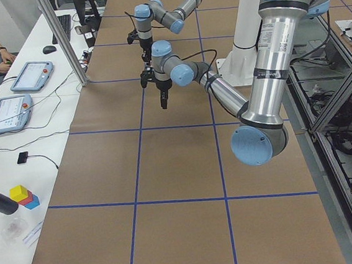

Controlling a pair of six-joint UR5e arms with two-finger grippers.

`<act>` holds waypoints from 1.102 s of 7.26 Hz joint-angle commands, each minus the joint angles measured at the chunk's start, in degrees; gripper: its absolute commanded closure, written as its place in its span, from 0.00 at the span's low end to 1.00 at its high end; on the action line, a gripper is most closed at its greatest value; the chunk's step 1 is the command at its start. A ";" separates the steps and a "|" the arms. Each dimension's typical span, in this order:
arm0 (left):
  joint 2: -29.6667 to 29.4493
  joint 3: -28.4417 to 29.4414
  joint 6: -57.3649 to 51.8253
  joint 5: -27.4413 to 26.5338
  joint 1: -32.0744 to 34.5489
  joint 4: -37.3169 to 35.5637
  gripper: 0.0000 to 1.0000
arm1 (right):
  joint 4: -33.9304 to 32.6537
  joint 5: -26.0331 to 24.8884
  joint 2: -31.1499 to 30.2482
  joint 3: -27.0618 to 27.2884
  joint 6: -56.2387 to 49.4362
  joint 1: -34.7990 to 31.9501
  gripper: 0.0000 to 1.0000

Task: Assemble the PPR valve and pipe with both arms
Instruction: 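Lower the elbow onto the valve top and press it in with the right gripper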

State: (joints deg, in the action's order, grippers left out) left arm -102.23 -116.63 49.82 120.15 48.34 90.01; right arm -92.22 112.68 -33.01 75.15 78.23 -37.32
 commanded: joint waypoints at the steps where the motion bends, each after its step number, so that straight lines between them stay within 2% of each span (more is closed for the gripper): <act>1: -0.07 0.00 0.10 0.00 0.00 -0.01 0.11 | 0.02 0.00 0.05 0.00 0.00 0.05 0.46; 5: -0.07 0.00 0.10 0.00 0.00 -0.01 0.11 | 0.02 -0.26 0.40 0.17 0.00 -0.03 0.32; 6: -0.07 0.00 0.10 0.00 0.00 -0.01 0.11 | 0.02 -0.26 0.58 1.05 0.61 -0.03 0.07; 7: -0.07 -0.09 0.10 0.00 0.00 -0.01 0.11 | -0.07 -0.18 0.06 3.32 0.79 -0.29 0.01; 8: 0.10 -0.18 -0.08 0.00 0.09 -0.01 0.11 | -0.24 0.08 -3.78 9.08 0.61 -1.43 0.01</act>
State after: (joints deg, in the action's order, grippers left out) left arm -102.26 -116.71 49.88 120.15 48.35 90.00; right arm -92.29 112.53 -33.68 78.86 78.83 -37.79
